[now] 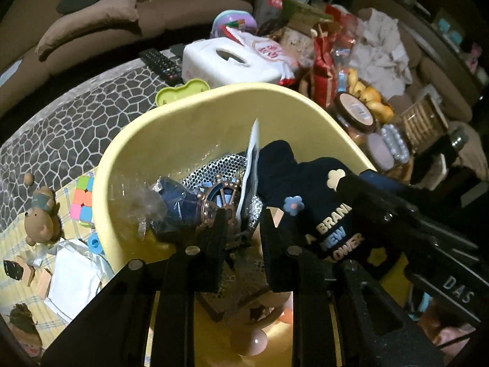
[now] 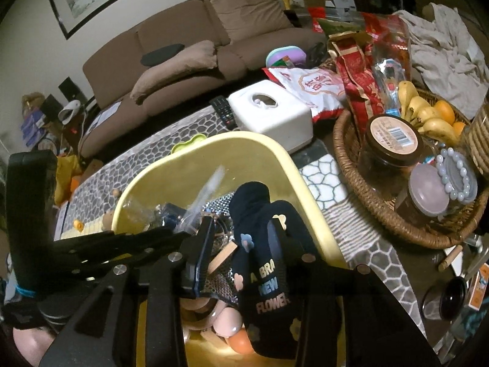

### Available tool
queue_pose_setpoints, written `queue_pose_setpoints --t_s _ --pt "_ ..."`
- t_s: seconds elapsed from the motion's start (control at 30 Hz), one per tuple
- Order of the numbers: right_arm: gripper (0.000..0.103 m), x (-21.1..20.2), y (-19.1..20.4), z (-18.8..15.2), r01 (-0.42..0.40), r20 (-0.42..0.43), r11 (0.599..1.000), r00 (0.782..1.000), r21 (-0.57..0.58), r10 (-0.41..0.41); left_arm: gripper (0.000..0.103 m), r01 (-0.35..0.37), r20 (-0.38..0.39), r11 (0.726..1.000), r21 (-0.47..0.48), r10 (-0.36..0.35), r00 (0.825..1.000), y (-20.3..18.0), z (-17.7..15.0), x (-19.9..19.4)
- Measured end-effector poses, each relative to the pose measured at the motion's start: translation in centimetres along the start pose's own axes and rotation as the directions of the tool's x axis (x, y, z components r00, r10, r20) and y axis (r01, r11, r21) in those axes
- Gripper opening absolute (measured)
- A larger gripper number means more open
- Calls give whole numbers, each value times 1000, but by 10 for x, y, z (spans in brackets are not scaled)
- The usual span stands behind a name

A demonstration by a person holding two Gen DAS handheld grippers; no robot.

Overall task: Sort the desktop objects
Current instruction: 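Lower both held items into the yellow basin and open both grippers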

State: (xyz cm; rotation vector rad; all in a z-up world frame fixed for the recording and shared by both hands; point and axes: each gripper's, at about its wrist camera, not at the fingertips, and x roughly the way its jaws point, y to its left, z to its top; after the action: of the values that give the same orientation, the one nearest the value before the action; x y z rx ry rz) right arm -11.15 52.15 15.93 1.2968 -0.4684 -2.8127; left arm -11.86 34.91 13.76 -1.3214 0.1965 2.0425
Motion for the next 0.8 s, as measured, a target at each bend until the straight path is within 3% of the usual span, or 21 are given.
queue_pose_setpoints --t_s 0.23,0.43,0.67,0.8 --pt "39 -1 5 0 -5 6 1000 1000 -9 5 36 27 39 999 -21 -26 999 4 -1 -16" --pt "49 -2 23 0 -18 10 999 1000 -44 19 50 50 116 998 -38 -45 992 21 -13 -58" --pt "79 7 40 -3 -13 -8 997 1000 -77 12 75 10 164 996 -86 4 986 58 -38 -94" --pt "88 11 48 -5 -9 -17 996 1000 -87 8 94 27 206 987 -160 6 979 84 -52 -111"
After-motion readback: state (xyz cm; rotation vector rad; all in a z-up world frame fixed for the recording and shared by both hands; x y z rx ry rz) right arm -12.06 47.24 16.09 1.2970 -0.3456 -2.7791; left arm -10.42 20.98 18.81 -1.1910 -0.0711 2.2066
